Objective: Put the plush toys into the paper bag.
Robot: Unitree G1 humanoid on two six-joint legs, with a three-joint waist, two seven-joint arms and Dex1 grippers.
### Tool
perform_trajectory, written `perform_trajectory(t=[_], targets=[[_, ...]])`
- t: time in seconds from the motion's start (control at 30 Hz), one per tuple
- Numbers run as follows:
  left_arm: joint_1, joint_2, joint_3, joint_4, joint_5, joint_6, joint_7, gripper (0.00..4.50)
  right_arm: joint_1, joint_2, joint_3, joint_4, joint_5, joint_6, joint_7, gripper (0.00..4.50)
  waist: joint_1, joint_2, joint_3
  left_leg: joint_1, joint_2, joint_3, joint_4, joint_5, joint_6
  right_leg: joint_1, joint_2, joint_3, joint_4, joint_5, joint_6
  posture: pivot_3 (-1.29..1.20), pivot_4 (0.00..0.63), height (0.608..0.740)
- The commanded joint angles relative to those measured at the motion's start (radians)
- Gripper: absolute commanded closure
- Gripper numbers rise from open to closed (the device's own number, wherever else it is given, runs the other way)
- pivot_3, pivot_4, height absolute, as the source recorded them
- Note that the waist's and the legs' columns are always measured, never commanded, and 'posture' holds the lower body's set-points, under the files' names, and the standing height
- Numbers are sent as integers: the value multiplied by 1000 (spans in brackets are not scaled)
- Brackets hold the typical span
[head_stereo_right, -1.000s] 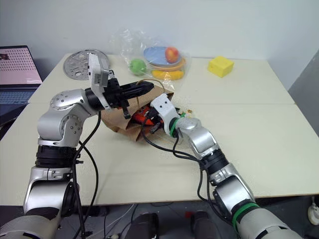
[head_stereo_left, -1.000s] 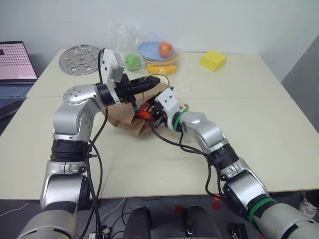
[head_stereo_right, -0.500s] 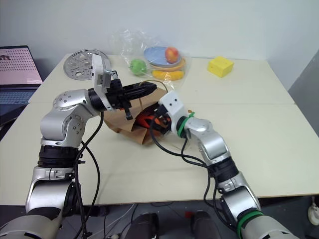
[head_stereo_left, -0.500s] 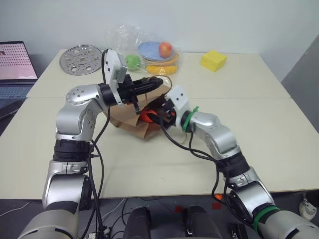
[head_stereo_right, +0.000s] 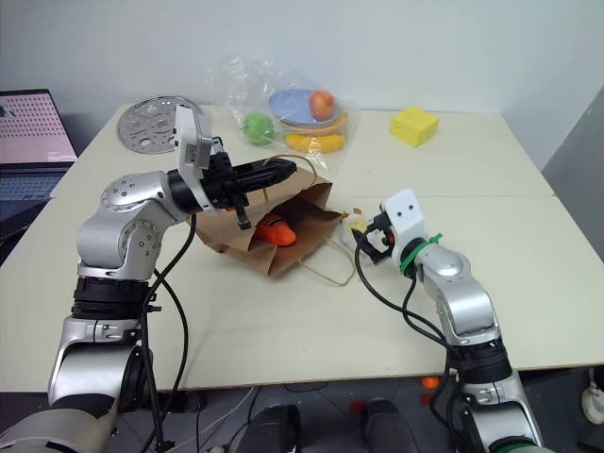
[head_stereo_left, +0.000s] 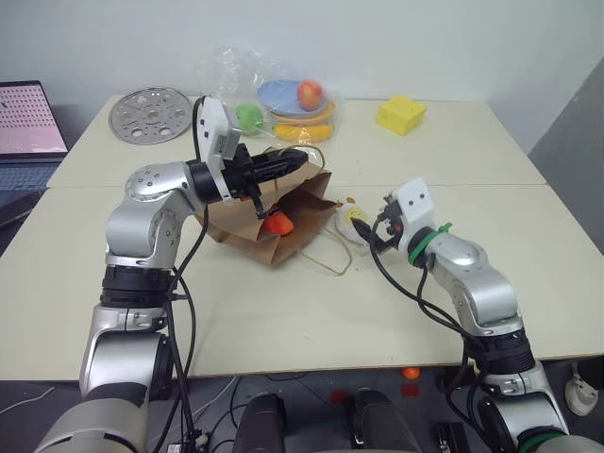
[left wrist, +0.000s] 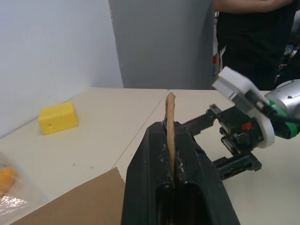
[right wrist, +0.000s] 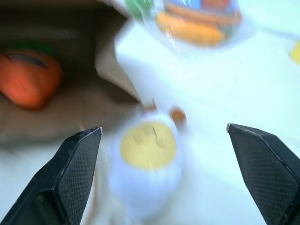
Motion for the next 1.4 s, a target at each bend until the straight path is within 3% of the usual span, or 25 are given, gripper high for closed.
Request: perform_trajectory(t=[0.03, 0.2, 0.3, 0.67, 0.9, 1.1, 1.4], targets=[[-30, 6, 10, -5, -2, -16, -4, 4500, -6, 34, 5, 39, -5, -51, -18, 26, 0, 0, 0, 0, 0, 0, 0, 0, 0, 0, 0, 0, 0, 0, 0, 0, 150, 740], [-33, 13, 12, -9, 0, -13, -2, 4500, 7, 50, 28, 85, -15, -64, -8, 26, 3, 0, 0, 0, 0, 0, 0, 0, 0, 0, 0, 0, 0, 0, 0, 0, 150, 740], [-28, 18, 14, -20, -2, -6, 0, 4500, 14, 47, 19, 91, -18, -71, -26, 566, 4, 0, 0, 0, 0, 0, 0, 0, 0, 0, 0, 0, -1, 0, 0, 0, 150, 740], [-26, 27, 11, -22, 2, -6, 4, 4500, 11, -18, -12, 79, -3, -133, 8, 4457, 4, 0, 0, 0, 0, 0, 0, 0, 0, 0, 0, 0, 0, 0, 0, 0, 150, 740], [-30, 24, 8, -18, 1, -8, 0, 4500, 10, -108, -11, -108, 105, -17, 167, 4485, 5, 0, 0, 0, 0, 0, 0, 0, 0, 0, 0, 0, 0, 0, 0, 0, 150, 740], [-36, 18, 4, -10, 2, -14, -4, 4500, -20, -146, 4, -191, 155, 82, 215, 4485, 5, 0, 0, 0, 0, 0, 0, 0, 0, 0, 0, 0, 0, 0, 0, 0, 150, 740], [-46, 5, -6, 1, 4, -26, -16, 4500, -187, -55, 97, -29, 109, 81, 187, 4485, 5, 0, 0, 0, 0, 0, 0, 0, 0, 0, 0, 0, 0, 0, 0, 0, 150, 740]])
